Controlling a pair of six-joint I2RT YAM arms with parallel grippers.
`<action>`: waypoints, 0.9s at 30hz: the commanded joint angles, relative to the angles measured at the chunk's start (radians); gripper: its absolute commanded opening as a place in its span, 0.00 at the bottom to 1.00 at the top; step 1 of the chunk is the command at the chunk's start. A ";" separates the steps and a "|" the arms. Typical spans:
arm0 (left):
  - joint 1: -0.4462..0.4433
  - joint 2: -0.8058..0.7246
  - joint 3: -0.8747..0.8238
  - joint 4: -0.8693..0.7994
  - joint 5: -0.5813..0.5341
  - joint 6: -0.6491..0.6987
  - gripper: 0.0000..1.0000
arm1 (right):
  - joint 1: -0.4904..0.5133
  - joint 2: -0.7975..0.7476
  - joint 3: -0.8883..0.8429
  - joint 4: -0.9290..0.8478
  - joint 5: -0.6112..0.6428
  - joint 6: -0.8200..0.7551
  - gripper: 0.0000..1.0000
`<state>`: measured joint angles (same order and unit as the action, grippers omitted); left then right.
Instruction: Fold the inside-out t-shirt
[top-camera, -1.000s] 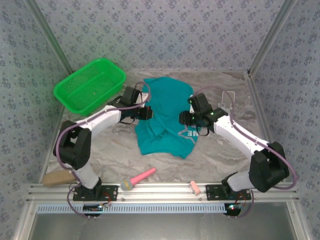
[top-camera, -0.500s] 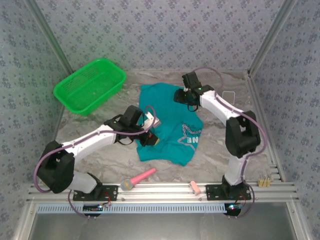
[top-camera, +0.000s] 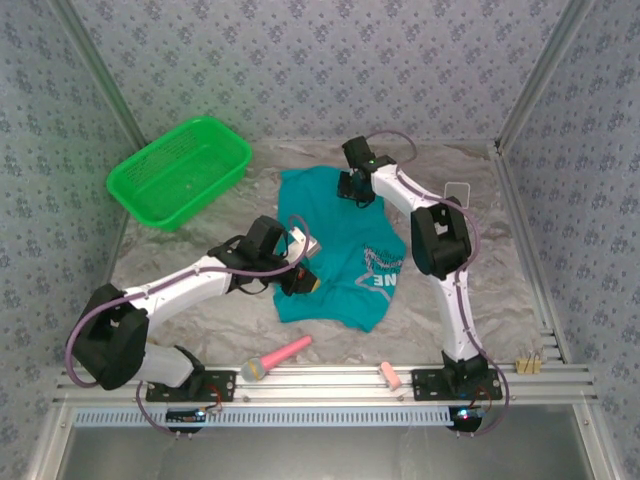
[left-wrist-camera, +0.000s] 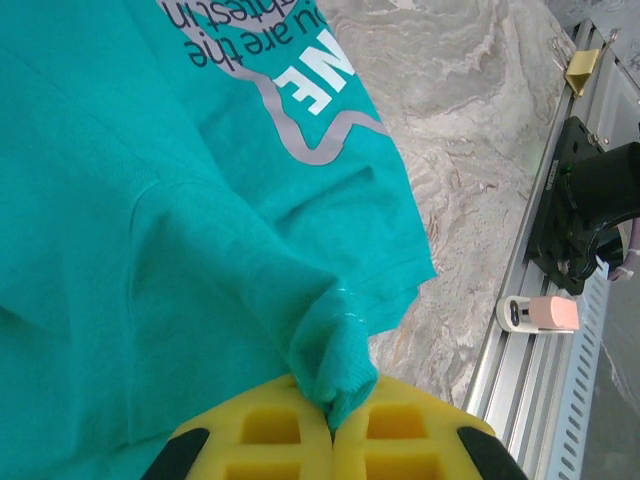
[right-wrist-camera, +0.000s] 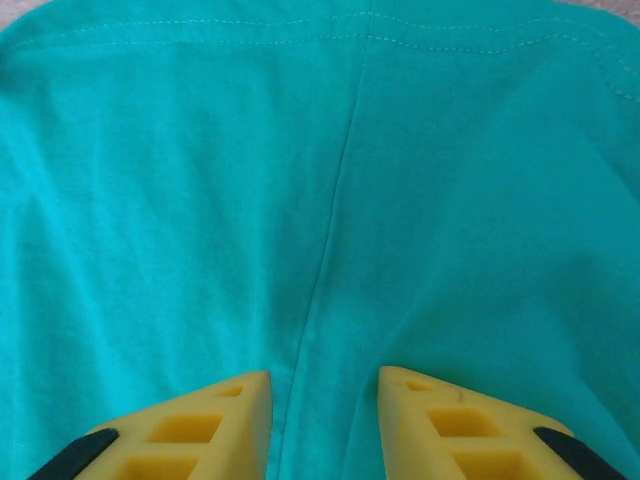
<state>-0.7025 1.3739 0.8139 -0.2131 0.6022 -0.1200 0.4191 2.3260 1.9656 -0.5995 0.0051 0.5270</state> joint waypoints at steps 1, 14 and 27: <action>-0.007 -0.037 -0.017 0.055 0.022 -0.010 0.00 | 0.014 0.043 0.067 -0.058 0.012 0.002 0.34; -0.006 -0.057 -0.015 0.023 -0.005 0.008 0.00 | 0.038 0.150 0.147 -0.083 0.040 -0.005 0.19; 0.005 -0.086 0.282 -0.453 -0.256 0.112 0.00 | 0.006 0.022 0.252 -0.143 0.096 0.053 0.00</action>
<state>-0.7025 1.3258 0.9684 -0.4625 0.4461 -0.0872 0.4503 2.4474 2.1456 -0.6907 0.0429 0.5392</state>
